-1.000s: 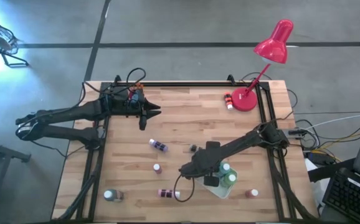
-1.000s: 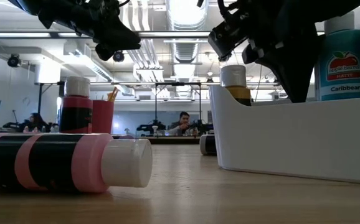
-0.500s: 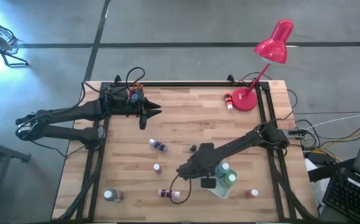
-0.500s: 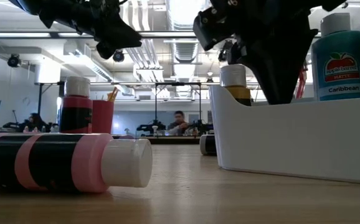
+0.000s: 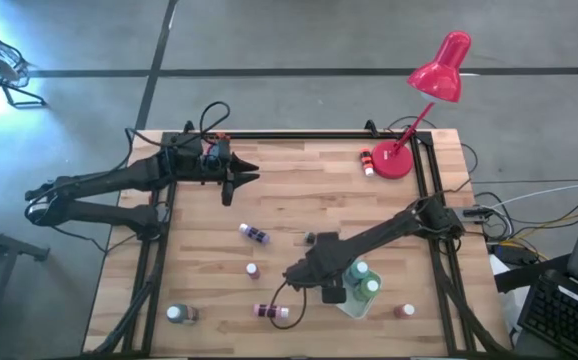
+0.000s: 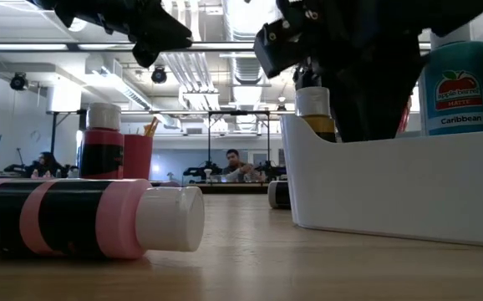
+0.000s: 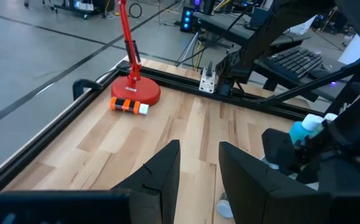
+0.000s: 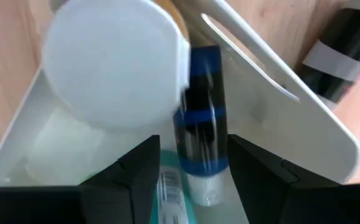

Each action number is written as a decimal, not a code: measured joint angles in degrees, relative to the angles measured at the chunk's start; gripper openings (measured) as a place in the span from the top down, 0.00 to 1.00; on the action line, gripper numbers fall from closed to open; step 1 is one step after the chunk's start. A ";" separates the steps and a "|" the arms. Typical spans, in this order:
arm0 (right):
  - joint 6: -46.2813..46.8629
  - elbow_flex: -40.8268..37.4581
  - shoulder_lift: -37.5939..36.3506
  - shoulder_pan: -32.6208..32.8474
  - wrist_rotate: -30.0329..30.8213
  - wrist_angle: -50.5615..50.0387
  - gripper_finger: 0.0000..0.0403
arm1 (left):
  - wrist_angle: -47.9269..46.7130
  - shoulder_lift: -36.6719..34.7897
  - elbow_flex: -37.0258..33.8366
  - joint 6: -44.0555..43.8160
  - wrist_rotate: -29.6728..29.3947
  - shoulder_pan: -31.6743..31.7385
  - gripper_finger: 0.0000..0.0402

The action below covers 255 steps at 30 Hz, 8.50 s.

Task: Pick & Place Paint Supplies
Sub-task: Put the blue paint bottle into the white bin

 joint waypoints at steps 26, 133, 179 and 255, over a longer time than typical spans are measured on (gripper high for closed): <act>-3.10 -9.11 -0.10 -0.07 0.11 9.55 0.57 | -0.02 0.00 0.09 0.07 0.05 -0.02 0.71; -40.82 0.53 -0.11 17.38 88.43 -11.54 0.80 | 43.57 38.93 14.56 -44.57 34.31 -10.68 0.71; -45.08 1.03 -0.09 17.27 88.66 -8.15 0.80 | 36.74 41.99 18.12 -32.96 36.52 -14.99 0.39; 24.73 -44.56 -63.97 28.44 74.55 39.30 0.55 | 56.24 46.39 12.84 16.00 -23.78 -36.60 0.74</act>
